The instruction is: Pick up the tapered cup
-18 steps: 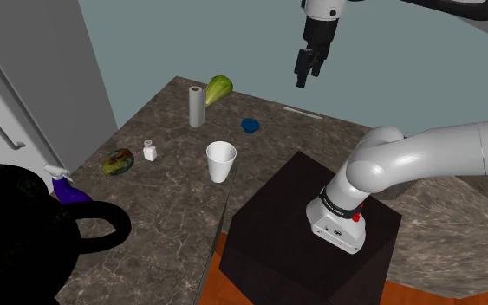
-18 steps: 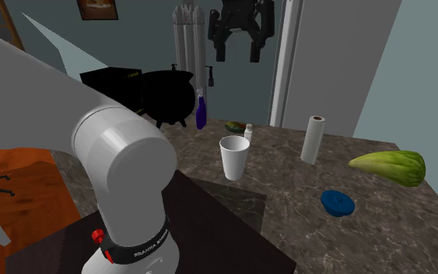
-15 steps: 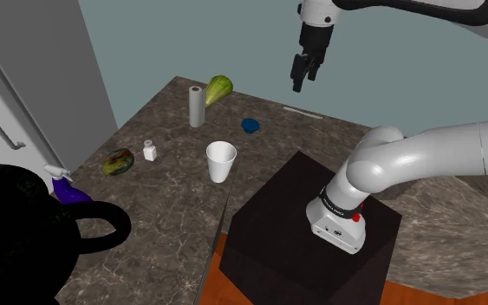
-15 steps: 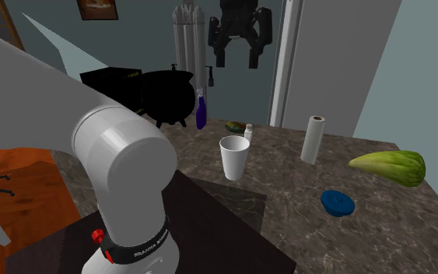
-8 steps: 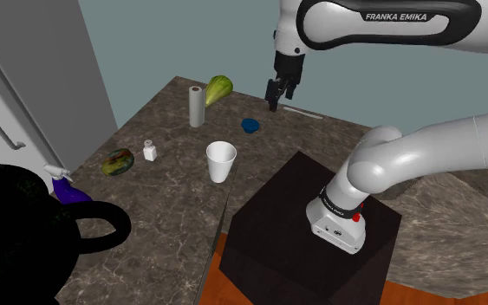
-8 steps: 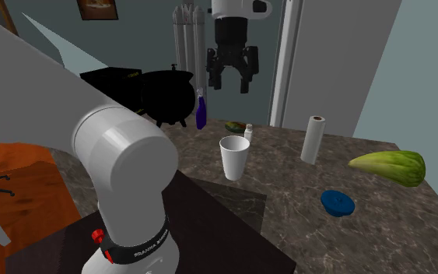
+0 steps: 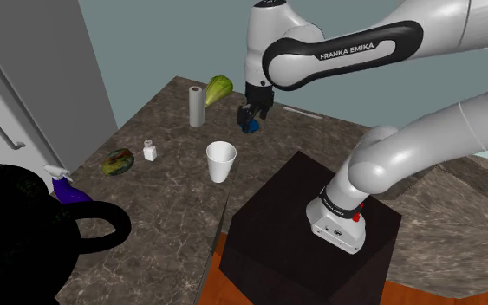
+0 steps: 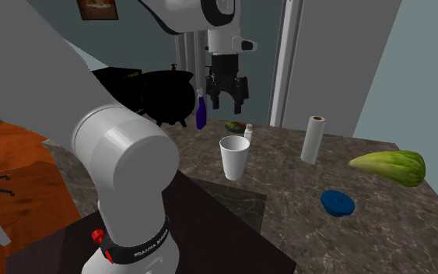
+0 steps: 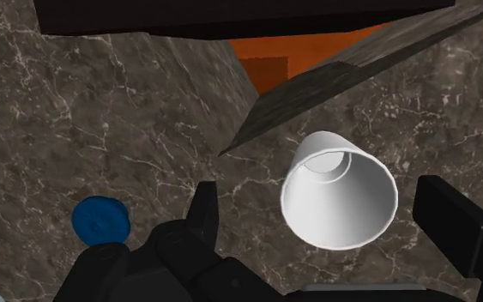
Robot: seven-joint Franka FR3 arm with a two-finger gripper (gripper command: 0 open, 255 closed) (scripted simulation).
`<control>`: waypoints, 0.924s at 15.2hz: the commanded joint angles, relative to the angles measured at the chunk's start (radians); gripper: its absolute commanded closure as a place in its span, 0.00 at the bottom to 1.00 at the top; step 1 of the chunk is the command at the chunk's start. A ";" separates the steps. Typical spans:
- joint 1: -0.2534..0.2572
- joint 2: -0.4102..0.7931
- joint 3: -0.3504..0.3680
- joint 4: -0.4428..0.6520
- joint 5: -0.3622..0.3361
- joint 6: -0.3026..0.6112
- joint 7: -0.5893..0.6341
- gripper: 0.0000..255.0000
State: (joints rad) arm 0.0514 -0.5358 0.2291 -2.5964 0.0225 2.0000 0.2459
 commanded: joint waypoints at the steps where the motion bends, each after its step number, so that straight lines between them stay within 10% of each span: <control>1: 0.001 0.059 0.027 -0.019 -0.001 0.088 0.035 0.00; 8: -0.021 0.330 0.128 0.021 -0.078 0.338 0.202 0.00; 14: -0.036 0.598 0.175 0.124 -0.278 0.490 0.420 0.00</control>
State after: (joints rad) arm 0.0165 0.0074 0.3999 -2.4942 -0.2080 2.4608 0.6197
